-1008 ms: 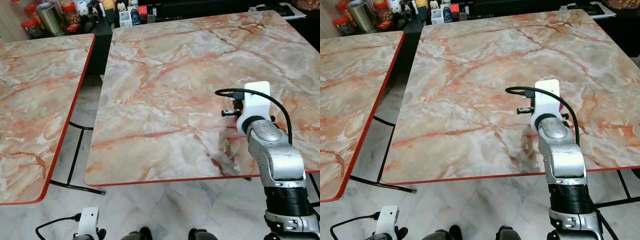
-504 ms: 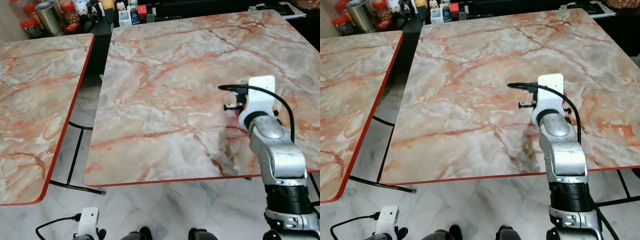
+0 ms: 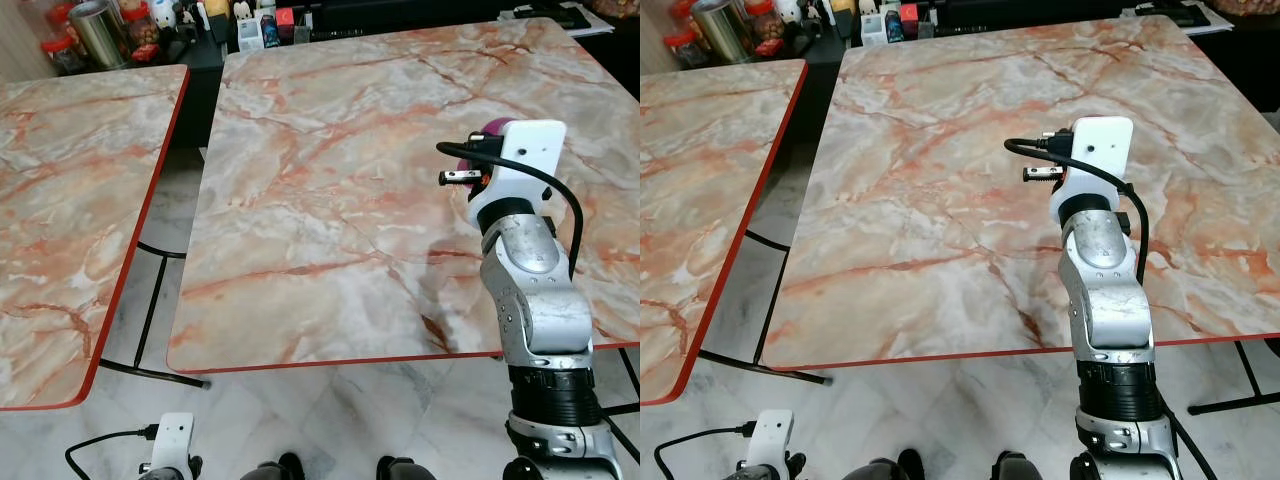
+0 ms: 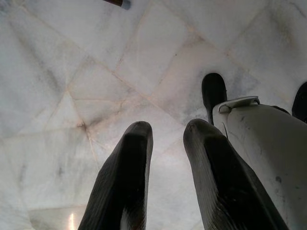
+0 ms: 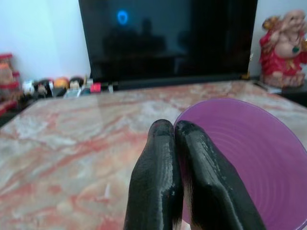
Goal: Setting the table
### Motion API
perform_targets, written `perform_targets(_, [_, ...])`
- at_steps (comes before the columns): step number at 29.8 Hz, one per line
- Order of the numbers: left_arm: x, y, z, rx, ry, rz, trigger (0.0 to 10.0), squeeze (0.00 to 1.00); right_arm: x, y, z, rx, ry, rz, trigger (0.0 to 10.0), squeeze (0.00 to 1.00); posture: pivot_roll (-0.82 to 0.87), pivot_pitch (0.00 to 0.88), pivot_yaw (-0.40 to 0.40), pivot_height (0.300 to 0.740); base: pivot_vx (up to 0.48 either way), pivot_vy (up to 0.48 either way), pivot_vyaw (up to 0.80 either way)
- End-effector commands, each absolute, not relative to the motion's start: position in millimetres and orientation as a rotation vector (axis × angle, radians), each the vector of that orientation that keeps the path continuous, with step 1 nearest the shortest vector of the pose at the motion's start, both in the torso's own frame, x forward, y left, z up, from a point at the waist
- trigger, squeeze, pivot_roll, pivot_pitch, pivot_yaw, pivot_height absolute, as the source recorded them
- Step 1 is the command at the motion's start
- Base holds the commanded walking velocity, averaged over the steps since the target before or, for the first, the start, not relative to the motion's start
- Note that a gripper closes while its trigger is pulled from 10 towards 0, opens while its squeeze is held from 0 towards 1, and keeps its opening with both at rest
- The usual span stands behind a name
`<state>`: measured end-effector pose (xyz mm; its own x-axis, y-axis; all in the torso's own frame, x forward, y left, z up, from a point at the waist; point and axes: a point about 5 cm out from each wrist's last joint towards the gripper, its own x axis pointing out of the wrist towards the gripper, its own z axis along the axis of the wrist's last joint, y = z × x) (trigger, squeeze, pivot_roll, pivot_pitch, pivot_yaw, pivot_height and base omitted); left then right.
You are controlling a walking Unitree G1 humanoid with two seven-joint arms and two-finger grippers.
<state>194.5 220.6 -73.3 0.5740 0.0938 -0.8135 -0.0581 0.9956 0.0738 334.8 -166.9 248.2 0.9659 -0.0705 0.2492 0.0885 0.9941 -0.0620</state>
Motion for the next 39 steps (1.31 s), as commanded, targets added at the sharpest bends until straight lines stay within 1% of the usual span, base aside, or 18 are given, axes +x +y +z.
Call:
perform_targets(1, [185.3,223.5,-77.4,0.032,0.981,0.113,10.0,0.00,334.1,-170.0,243.6,-0.064,-0.260,-0.099,10.0,0.00,-0.10,0.165,0.065,0.740,0.000,0.000,0.00])
perform_targets(5, [185.3,221.7,-77.6,-0.003,0.964,0.126,10.0,0.00,333.0,-168.3,244.5,-0.042,-0.317,-0.093,10.0,0.00,-0.11,0.152,0.065,0.740,0.000,0.000,0.00])
perform_targets(8, [184.5,221.2,-78.0,-0.040,0.955,0.146,10.0,0.00,331.0,-164.4,247.1,-0.063,-0.359,-0.063,10.0,0.00,-0.12,0.140,0.061,0.740,0.000,0.000,0.00])
perform_targets(10, [183.0,221.5,-78.7,-0.073,0.953,0.176,10.0,0.00,330.6,-162.9,243.2,-0.084,-0.356,-0.048,10.0,0.00,-0.13,0.126,0.054,0.740,0.000,0.000,0.00])
perform_targets(16, [180.5,220.3,-80.3,-0.098,0.957,0.202,10.0,0.00,331.6,-166.3,235.7,-0.097,-0.348,-0.044,10.0,0.00,-0.14,0.090,0.030,0.740,0.000,0.000,0.00])
perform_targets(20, [179.2,218.2,-81.4,-0.127,0.953,0.223,10.0,0.00,335.8,-160.9,238.2,-0.096,-0.364,-0.009,10.0,0.00,-0.15,0.055,-0.006,0.740,0.000,0.000,0.00])
perform_targets(23, [178.9,216.8,-81.8,-0.139,0.952,0.229,10.0,0.00,337.5,-159.6,238.0,-0.095,-0.366,0.001,10.0,0.00,-0.15,0.039,-0.013,0.740,0.000,0.000,0.00])
perform_targets(32, [180.0,214.7,-81.7,-0.149,0.951,0.219,10.0,0.00,341.7,-160.1,243.8,-0.098,-0.386,0.001,10.0,0.00,-0.15,0.019,-0.003,0.740,0.000,0.000,0.00])
perform_targets(39, [176.7,215.3,-83.2,-0.142,0.964,0.215,10.0,0.00,339.9,-157.1,237.1,-0.097,-0.369,0.009,10.0,0.00,-0.15,0.010,0.006,0.740,0.000,0.339,0.00])
